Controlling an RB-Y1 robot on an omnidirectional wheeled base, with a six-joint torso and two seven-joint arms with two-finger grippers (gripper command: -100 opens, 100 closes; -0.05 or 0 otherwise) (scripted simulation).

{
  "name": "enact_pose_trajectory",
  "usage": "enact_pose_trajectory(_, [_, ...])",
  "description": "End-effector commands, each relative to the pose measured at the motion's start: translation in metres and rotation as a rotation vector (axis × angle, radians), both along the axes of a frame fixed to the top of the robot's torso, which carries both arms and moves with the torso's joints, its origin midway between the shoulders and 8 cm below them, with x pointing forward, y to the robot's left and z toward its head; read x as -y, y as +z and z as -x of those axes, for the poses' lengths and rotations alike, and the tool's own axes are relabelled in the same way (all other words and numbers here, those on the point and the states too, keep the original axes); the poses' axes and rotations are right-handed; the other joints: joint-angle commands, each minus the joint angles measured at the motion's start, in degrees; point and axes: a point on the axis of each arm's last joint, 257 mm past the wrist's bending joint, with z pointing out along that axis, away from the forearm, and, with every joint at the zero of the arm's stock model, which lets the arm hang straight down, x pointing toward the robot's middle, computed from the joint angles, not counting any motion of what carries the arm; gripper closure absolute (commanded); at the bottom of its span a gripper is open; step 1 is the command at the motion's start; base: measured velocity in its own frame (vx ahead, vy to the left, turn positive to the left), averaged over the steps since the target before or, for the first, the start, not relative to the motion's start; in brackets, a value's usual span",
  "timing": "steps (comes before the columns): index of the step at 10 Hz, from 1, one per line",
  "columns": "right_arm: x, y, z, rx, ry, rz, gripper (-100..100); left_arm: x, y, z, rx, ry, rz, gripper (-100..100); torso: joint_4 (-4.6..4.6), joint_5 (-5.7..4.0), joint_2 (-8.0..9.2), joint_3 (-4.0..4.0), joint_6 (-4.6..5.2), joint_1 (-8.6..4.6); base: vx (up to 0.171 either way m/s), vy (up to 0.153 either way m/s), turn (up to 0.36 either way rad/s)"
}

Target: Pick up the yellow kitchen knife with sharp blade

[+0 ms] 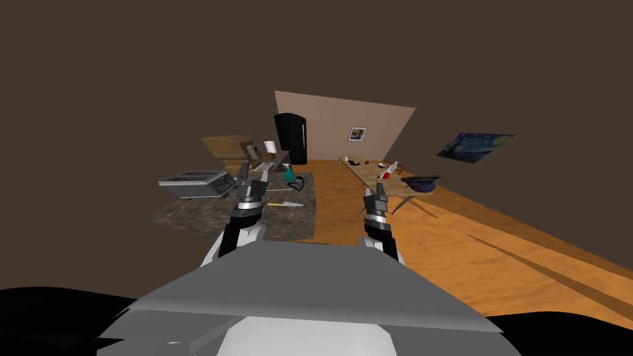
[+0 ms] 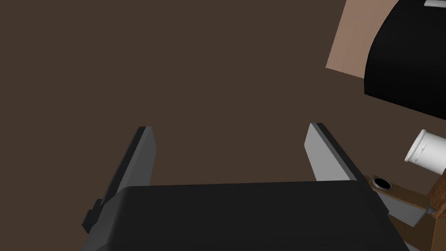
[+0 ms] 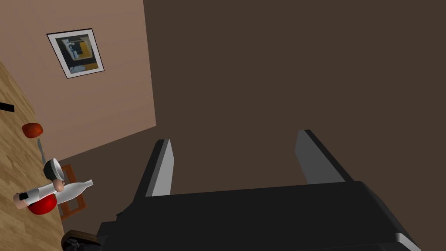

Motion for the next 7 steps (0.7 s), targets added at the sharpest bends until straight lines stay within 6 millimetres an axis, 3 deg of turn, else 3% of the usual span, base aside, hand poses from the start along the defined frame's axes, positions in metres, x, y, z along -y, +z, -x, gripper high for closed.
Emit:
enact_pose_trajectory(1, [0.000, 0.000, 0.000, 0.000, 0.000, 0.000, 0, 0.003, -0.008, -0.012, -0.047, -0.008, -0.015, -100, 0.00, 0.00, 0.00, 0.00, 0.00, 0.00, -0.053, -0.061, 0.115])
enact_pose_trajectory(7, [0.000, 0.000, 0.000, 0.000, 0.000, 0.000, 0, 0.003, -0.029, -0.036, -0.165, -0.012, -0.024, -100, 0.00, 0.00, -0.01, 0.00, 0.00, 0.01, -0.043, -0.034, 0.083])
